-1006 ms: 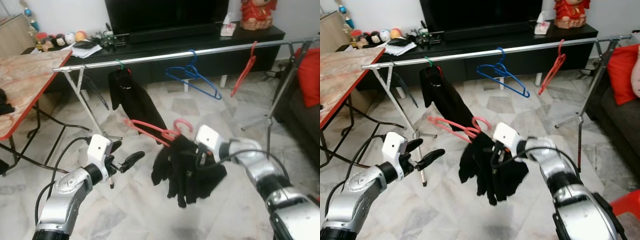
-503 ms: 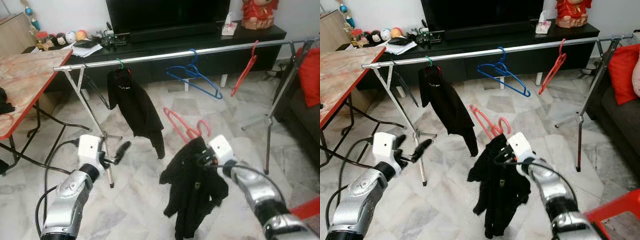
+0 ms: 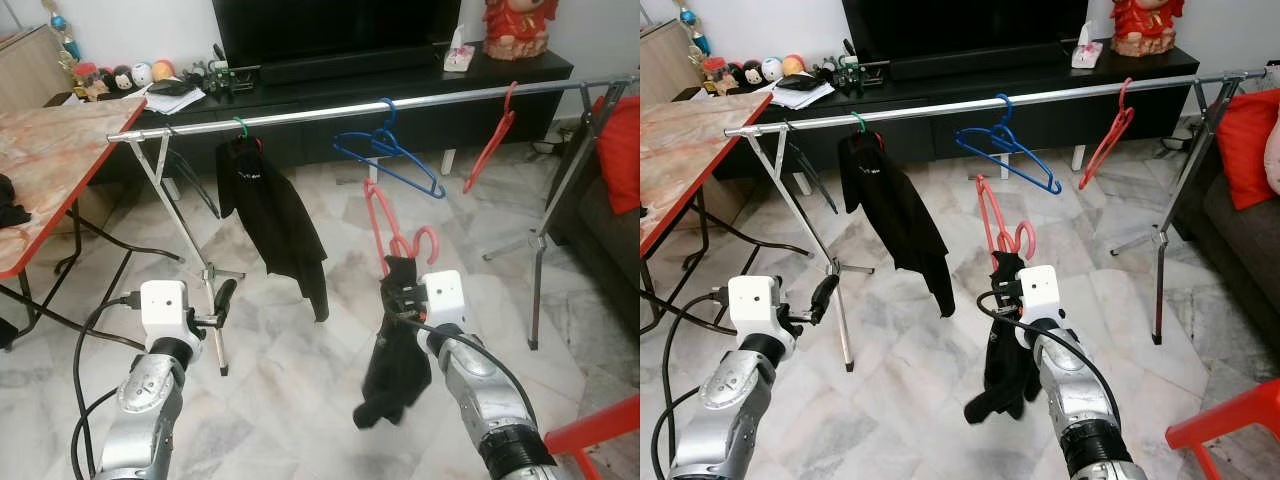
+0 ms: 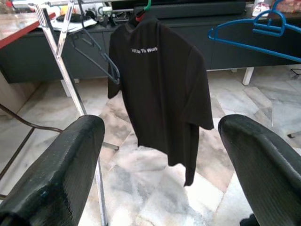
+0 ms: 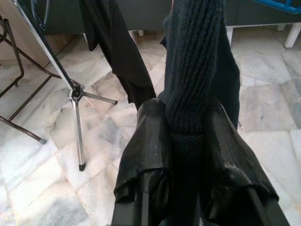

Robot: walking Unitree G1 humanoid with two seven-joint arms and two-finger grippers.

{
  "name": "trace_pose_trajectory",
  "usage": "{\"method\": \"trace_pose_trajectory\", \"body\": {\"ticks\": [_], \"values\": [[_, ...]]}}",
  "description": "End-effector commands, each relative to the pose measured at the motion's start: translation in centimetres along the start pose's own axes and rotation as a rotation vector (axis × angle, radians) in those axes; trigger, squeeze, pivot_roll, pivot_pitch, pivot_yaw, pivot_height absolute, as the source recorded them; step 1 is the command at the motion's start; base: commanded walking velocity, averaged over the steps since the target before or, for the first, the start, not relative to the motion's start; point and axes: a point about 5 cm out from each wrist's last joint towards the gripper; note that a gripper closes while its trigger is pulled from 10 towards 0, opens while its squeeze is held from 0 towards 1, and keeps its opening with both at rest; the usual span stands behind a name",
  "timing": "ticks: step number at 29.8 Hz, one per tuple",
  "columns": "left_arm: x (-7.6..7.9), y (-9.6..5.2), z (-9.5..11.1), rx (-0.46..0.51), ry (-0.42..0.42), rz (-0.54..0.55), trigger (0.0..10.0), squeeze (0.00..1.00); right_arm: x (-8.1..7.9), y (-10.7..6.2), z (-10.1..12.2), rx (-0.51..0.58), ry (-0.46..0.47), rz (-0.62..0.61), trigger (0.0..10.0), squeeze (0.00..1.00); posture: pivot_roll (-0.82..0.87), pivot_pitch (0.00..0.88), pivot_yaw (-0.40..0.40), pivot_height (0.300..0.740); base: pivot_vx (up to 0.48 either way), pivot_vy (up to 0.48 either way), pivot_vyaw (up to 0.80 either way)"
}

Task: Hang hanger

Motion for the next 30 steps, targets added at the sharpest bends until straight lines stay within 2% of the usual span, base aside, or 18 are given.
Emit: {"method": "trace_pose_trajectory", "body": {"ticks": [1,17,19,22,30], "values": [[0.1,0.2,0.6,0.034,0.015,0.004,10.0,0.0,0.0,0.5,2.2,0.072,-0.01,-0.002,10.0,0.0,-0.07,0.0,0.109,0.74,0.0,0.0,-0.8],[0.6,0.2,0.4,0.037,-0.029,-0.007,10.0,0.0,-1.3,0.6,2.4,0.071,-0.011,0.038,10.0,0.0,-0.07,0.0,0.108,0.74,0.0,0.0,-0.79],[0.6,0.2,0.4,0.032,-0.044,-0.005,10.0,0.0,-1.5,0.6,2.4,0.071,-0.015,0.046,10.0,0.0,-0.07,0.0,0.108,0.74,0.0,0.48,-0.79],[0.6,0.2,0.5,0.043,-0.027,-0.008,10.0,0.0,-1.6,0.6,2.5,0.074,-0.018,0.048,10.0,0.0,-0.07,0.0,0.106,0.74,0.0,0.447,-0.79],[0.7,0.4,0.8,0.054,-0.009,-0.017,10.0,0.0,-1.5,0.7,2.8,0.073,-0.036,0.053,10.0,0.0,-0.07,0.0,0.102,0.74,0.0,0.0,-0.79]]}}
Point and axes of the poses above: a point about 5 cm out from each wrist's last joint towards the gripper, its own y axis pointing out of the wrist towards the gripper, its own z axis along the axis of the wrist's last joint, x = y × z, and after that the axes turned 6 degrees about -y, right-handed
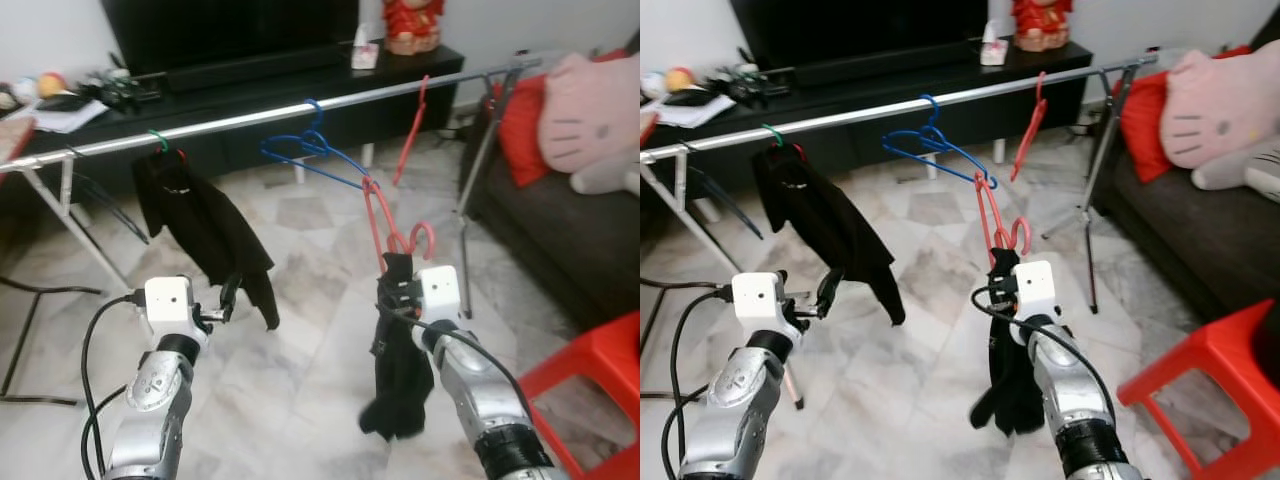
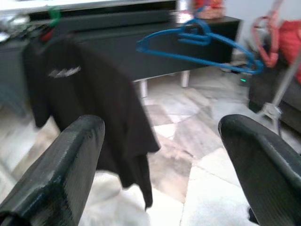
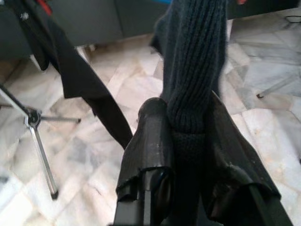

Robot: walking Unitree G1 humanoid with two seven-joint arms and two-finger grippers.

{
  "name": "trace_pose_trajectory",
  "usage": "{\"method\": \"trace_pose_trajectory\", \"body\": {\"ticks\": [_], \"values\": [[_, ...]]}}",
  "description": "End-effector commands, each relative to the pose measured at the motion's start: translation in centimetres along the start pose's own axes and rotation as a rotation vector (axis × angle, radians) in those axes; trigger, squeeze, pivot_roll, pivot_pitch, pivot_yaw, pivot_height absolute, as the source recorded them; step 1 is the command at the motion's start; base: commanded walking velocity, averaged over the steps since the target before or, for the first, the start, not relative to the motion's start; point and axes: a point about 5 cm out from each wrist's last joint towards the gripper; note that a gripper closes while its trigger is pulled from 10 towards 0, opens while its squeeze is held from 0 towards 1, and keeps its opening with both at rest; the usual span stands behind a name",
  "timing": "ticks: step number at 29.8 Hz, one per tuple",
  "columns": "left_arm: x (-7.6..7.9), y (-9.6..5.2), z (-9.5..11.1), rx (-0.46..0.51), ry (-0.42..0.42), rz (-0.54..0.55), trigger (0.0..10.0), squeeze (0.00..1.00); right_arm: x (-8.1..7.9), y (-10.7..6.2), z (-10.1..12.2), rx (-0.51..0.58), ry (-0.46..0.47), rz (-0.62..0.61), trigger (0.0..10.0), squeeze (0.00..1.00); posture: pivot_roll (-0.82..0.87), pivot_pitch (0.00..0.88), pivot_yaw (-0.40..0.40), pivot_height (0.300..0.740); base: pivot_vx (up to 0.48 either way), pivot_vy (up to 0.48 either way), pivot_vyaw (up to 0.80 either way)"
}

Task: Hang hanger

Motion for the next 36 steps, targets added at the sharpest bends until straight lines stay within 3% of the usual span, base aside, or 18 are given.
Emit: {"method": "trace_pose_trajectory", "body": {"ticks": [1,8,14,18,21,23,25,28,30,36], "values": [[0.7,0.3,0.5,0.026,0.001,-0.021,10.0,0.0,0.9,0.1,1.4,0.048,-0.025,-0.023,10.0,0.0,-0.07,0.0,0.102,0.74,0.0,0.0,-0.79],[0.9,0.2,0.4,0.023,0.002,-0.031,10.0,0.0,0.3,0.2,1.5,0.048,-0.033,0.026,10.0,0.0,-0.07,0.0,0.099,0.74,0.0,0.0,-0.34],[1.2,0.4,0.3,-0.01,0.015,-0.099,10.0,0.0,0.7,0.2,2.5,0.043,-0.153,0.141,10.0,0.0,-0.08,0.0,0.101,0.74,0.0,0.0,0.0],[1.7,0.3,-0.4,-0.082,0.047,-0.196,10.0,0.0,1.1,-0.1,2.9,-0.007,-0.297,0.314,10.0,0.0,-0.08,0.0,0.1,0.74,0.0,0.0,0.0],[2.0,0.1,-0.7,-0.126,0.054,-0.253,10.0,0.0,1.3,-0.4,3.3,-0.001,-0.332,0.379,10.0,0.0,-0.09,0.0,0.101,0.74,0.0,0.0,0.0],[2.2,-0.7,-1.7,-0.233,0.1,-0.396,10.0,0.0,2.5,-0.8,4.4,-0.002,-0.438,0.49,10.0,0.0,-0.09,0.0,0.099,0.74,0.0,0.0,0.0],[2.1,-0.9,-1.9,-0.253,0.11,-0.417,10.0,0.0,2.7,-0.8,4.6,-0.004,-0.459,0.512,10.0,0.0,-0.09,0.0,0.099,0.74,0.0,0.0,0.0],[1.6,-2.0,-3.0,-0.358,0.149,-0.528,10.0,0.0,3.5,-1.5,6.0,-0.004,-0.555,0.661,10.0,0.0,-0.09,0.0,0.095,0.74,0.0,0.0,0.0],[1.3,-2.3,-3.4,-0.396,0.09,-0.543,10.0,0.0,3.8,-1.8,6.7,-0.001,-0.594,0.713,10.0,0.0,-0.09,0.0,0.09,0.74,0.0,0.0,0.0],[1.2,-2.9,-4.3,-0.461,0.071,-0.588,10.0,0.0,3.8,-2.2,8.0,0.01,-0.626,0.8,10.0,0.0,-0.1,0.002,0.081,0.74,0.0,0.0,0.0]]}}
Point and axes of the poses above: a point about 5 cm out from each wrist's last joint towards the gripper, its own y axis pointing out of the wrist towards the gripper, its own z axis along the axis of the wrist's last joint, x = y × z, and after that the axes turned 6 degrees about -y, right-handed
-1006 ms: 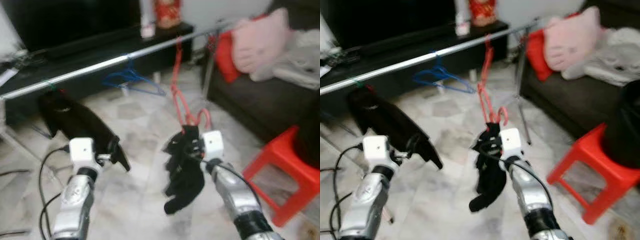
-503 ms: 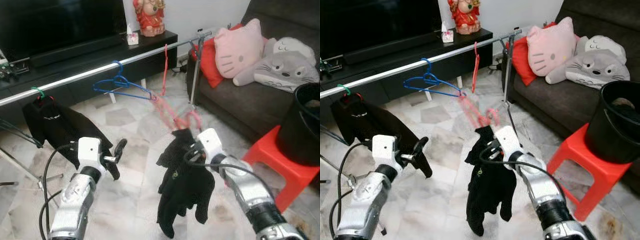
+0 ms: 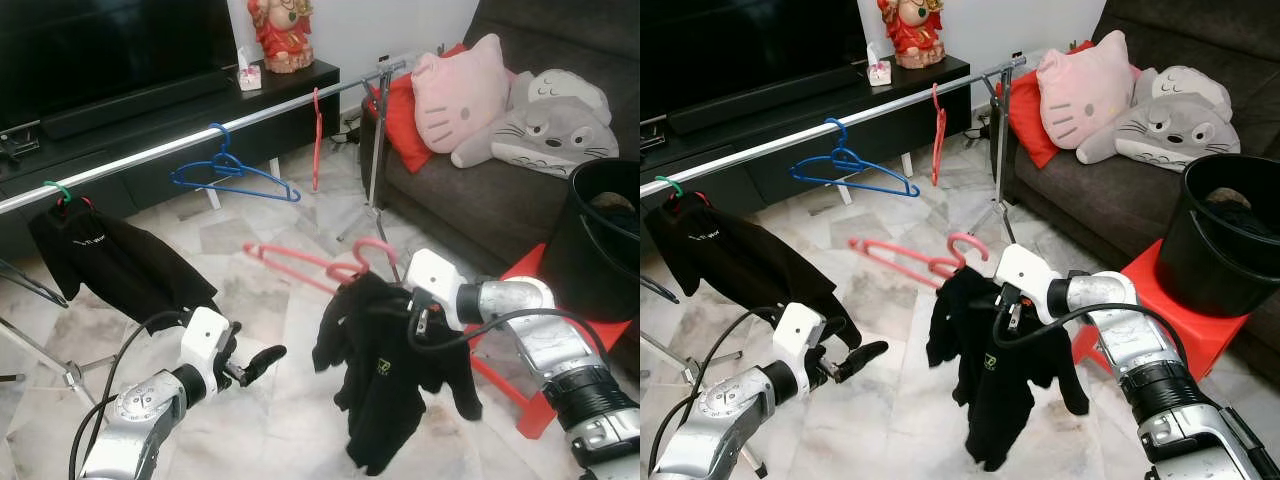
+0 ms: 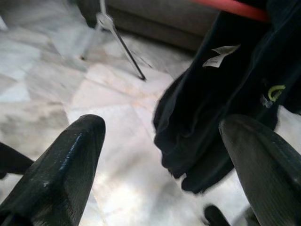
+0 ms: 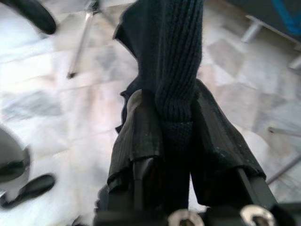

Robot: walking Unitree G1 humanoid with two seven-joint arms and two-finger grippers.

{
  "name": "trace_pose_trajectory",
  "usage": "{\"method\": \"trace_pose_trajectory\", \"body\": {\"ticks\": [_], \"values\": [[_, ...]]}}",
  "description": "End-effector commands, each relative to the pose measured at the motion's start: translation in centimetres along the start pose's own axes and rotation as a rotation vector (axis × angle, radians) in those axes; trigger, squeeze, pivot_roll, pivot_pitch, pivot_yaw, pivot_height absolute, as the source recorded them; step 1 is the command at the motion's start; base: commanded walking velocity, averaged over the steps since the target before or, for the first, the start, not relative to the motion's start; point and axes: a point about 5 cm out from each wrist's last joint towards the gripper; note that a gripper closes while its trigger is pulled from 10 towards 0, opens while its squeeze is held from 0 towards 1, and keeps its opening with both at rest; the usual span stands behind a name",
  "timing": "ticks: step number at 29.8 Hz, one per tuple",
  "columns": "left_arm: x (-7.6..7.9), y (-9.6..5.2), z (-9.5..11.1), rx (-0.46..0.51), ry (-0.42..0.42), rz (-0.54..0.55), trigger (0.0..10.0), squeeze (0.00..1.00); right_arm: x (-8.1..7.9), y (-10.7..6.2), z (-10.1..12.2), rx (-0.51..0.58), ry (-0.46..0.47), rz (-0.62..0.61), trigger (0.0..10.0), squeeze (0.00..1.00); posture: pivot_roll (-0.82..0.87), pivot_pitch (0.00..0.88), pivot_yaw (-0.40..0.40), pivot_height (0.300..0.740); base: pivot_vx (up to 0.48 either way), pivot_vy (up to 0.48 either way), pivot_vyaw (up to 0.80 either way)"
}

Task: Hang hanger

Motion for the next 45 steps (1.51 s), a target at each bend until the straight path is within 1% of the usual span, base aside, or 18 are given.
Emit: {"method": "trace_pose_trajectory", "body": {"ticks": [1,8,9,10,12,15,19,24,29,33,34,35,36,37,38,39,44,45], "values": [[0.1,-0.2,-0.9,-0.026,-0.028,-0.022,10.0,0.0,0.8,-0.4,2.8,0.092,-0.084,0.032,10.0,0.0,-0.1,0.005,0.075,0.74,0.0,0.0,0.0],[0.2,-0.2,-1.1,-0.027,-0.055,-0.048,10.0,0.0,1.0,-0.7,3.2,0.113,-0.097,0.076,10.0,0.0,-0.1,0.005,0.074,0.74,0.0,0.0,0.0],[0.0,-0.2,-1.6,-0.032,-0.071,-0.04,10.0,0.0,0.8,-0.8,4.3,0.148,-0.122,0.114,10.0,0.0,-0.1,0.011,0.064,0.74,0.0,0.0,0.0],[0.0,-0.2,-1.6,-0.032,-0.071,-0.04,10.0,0.0,0.8,-0.8,4.3,0.148,-0.122,0.114,10.0,0.0,-0.1,0.011,0.064,0.74,0.0,0.0,0.0],[-0.2,-0.2,-2.4,-0.039,-0.095,-0.028,10.0,0.0,0.5,-1.2,5.8,0.2,-0.161,0.174,10.0,0.0,-0.1,0.011,0.064,0.74,0.0,0.0,0.0],[-0.2,0.2,-2.4,-0.041,-0.051,-0.039,10.0,0.0,0.4,-1.3,7.3,0.236,-0.196,0.202,10.0,0.0,-0.11,0.013,0.057,0.74,0.0,0.0,0.0],[-0.2,0.5,-2.5,-0.061,-0.015,-0.053,10.0,0.0,0.2,-1.0,8.0,0.253,-0.217,0.216,10.0,0.0,-0.11,0.013,0.055,0.74,0.0,0.0,0.0],[-0.3,0.9,-2.9,-0.067,-0.004,-0.054,10.0,0.0,-0.3,-1.2,8.6,0.268,-0.235,0.257,10.0,0.0,-0.11,0.01,0.054,0.74,0.0,0.0,0.0],[-0.2,1.0,-3.2,-0.073,-0.018,-0.064,10.0,0.0,-0.2,-1.2,9.0,0.274,-0.243,0.25,10.0,0.0,-0.12,0.007,0.053,0.74,0.0,0.0,0.0],[-0.1,1.2,-3.8,-0.105,0.002,-0.059,10.0,0.0,0.0,-1.1,9.6,0.292,-0.253,0.238,10.0,0.0,-0.12,0.006,0.052,0.74,0.0,0.0,0.0],[-0.2,1.3,-3.9,-0.1,-0.004,-0.055,3.9,0.0,-0.1,-1.1,9.7,0.293,-0.254,0.239,10.0,0.0,-0.12,0.003,0.054,0.74,0.0,0.0,0.0],[-0.2,1.3,-3.9,-0.1,-0.004,-0.055,3.9,0.0,-0.1,-1.1,9.7,0.293,-0.254,0.239,10.0,0.0,-0.12,0.003,0.054,0.74,0.0,0.0,0.0],[-0.2,1.4,-4.0,-0.097,-0.004,-0.051,1.3,0.0,-0.1,-1.2,9.8,0.295,-0.257,0.241,10.0,0.0,-0.12,0.003,0.054,0.74,0.0,0.0,0.0],[-0.2,1.4,-4.0,-0.097,-0.003,-0.05,0.4,0.0,-0.1,-1.2,9.9,0.296,-0.258,0.24,10.0,0.0,-0.12,0.003,0.054,0.74,0.0,0.0,0.0],[-0.2,1.4,-4.0,-0.095,-0.003,-0.048,0.0,0.0,-0.1,-1.2,9.9,0.297,-0.259,0.239,10.0,0.0,-0.12,0.003,0.054,0.74,0.0,0.0,0.0],[-0.3,1.5,-4.0,-0.093,-0.005,-0.042,0.7,0.0,-0.1,-1.2,10.1,0.302,-0.261,0.234,10.0,0.0,-0.12,0.0,0.054,0.74,0.0,0.0,0.0],[-0.3,1.6,-4.2,-0.095,-0.005,-0.042,0.7,0.0,0.0,-1.2,10.2,0.307,-0.26,0.23,10.0,0.0,-0.13,0.0,0.054,0.74,0.0,0.0,0.0],[-0.2,1.8,-4.3,-0.092,-0.011,-0.035,0.4,0.0,-0.1,-1.1,10.5,0.316,-0.263,0.229,10.0,0.0,-0.13,0.0,0.055,0.74,0.0,0.0,0.0]]}}
Point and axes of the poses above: a point about 5 cm out from each wrist's last joint towards the gripper, its own y axis pointing out of the wrist towards the gripper, its own z axis along the axis of the wrist's last joint, x = y × z, and after that the axes turned 6 degrees about -y, right-handed
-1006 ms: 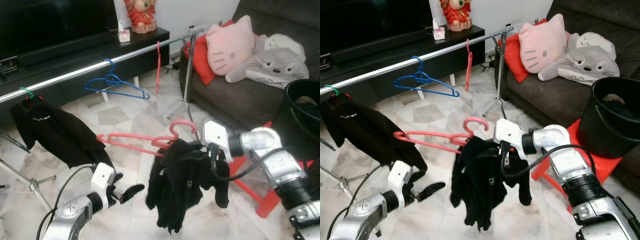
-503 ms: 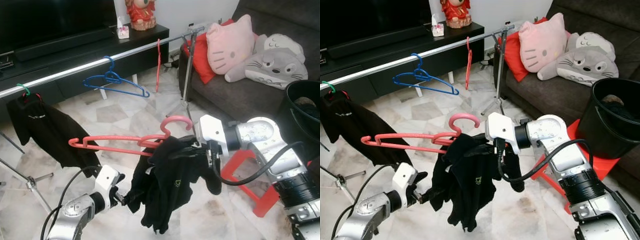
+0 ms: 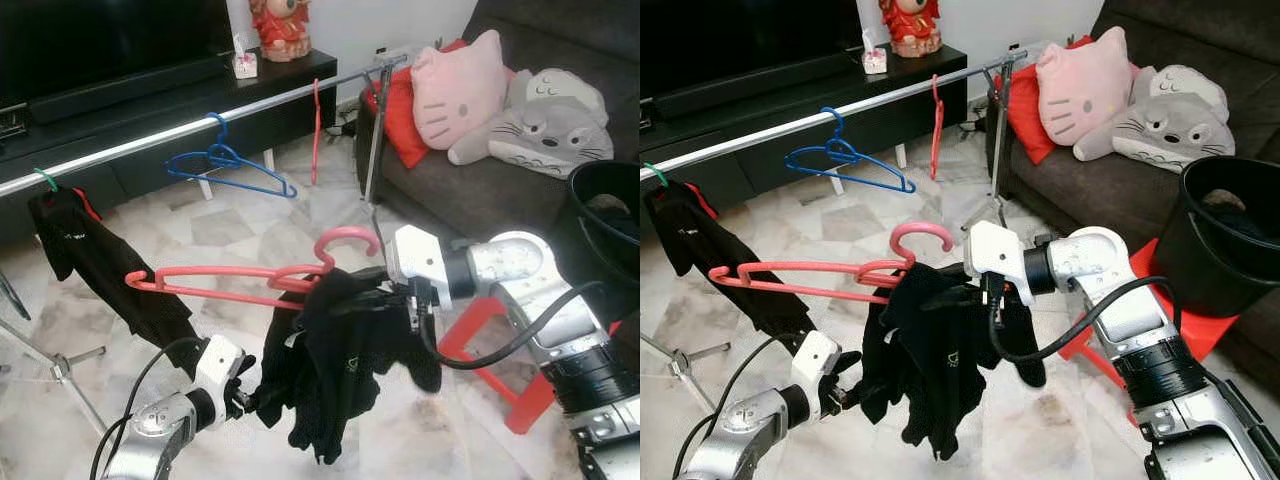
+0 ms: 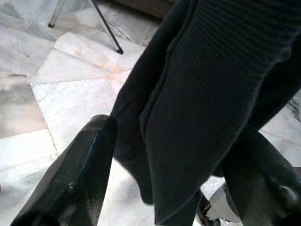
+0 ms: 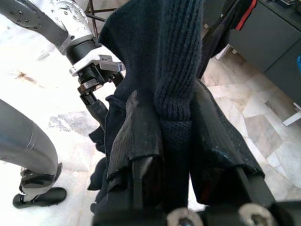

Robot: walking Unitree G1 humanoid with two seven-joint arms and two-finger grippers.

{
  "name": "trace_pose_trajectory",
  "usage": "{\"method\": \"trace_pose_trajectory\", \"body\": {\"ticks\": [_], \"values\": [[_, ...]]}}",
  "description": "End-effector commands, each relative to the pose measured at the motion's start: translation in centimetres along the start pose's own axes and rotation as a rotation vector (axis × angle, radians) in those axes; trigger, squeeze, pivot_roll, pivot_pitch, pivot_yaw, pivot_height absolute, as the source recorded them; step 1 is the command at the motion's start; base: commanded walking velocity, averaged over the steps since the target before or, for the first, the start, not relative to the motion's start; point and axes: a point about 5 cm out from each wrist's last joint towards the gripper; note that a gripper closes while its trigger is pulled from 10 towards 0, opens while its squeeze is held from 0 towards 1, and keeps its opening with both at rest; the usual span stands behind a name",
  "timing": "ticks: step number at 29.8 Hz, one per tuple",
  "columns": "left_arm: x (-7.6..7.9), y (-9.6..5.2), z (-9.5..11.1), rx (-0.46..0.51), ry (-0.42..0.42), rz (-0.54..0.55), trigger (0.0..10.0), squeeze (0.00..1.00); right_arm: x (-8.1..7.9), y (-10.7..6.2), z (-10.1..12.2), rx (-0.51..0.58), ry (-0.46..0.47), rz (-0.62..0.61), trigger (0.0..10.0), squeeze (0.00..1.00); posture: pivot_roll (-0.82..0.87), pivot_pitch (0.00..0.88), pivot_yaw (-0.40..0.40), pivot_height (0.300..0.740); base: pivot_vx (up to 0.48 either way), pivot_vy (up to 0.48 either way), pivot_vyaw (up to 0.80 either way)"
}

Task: Hang hanger

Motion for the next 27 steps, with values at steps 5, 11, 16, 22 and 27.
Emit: {"method": "trace_pose_trajectory", "body": {"ticks": [5,11,16,22,27], "values": [[-0.1,0.2,-0.4,-0.018,0.012,0.013,0.4,0.0,0.7,-0.1,2.1,0.05,-0.07,-0.017,10.0,0.0,-0.13,0.0,0.055,0.74,0.0,0.0,0.0],[-0.1,0.3,-1.1,-0.039,0.006,0.019,0.0,0.0,0.8,-0.1,2.2,0.05,-0.072,-0.025,10.0,0.0,-0.13,0.0,0.056,0.74,0.0,0.0,0.0],[-0.2,0.2,-1.3,-0.043,0.004,0.019,0.0,0.0,0.9,0.0,2.2,0.051,-0.072,-0.035,10.0,0.0,-0.13,0.0,0.056,0.74,0.0,0.0,0.0],[-0.2,0.1,-1.4,-0.043,0.003,0.02,0.0,0.0,0.8,0.2,2.1,0.052,-0.07,-0.028,10.0,0.0,-0.13,0.0,0.057,0.74,0.0,0.0,0.0],[-0.4,-0.1,-1.6,-0.046,-0.003,0.027,0.0,0.0,0.7,0.3,2.1,0.052,-0.068,-0.031,10.0,0.0,-0.13,0.0,0.057,0.74,0.0,0.0,0.0]]}}
Point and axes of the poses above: a point about 5 cm out from each wrist's last joint towards the gripper, its own y axis pointing out of the wrist towards the gripper, its own z axis along the axis of the wrist's last joint, x = y × z, and after that the axes turned 6 degrees about -y, right-handed
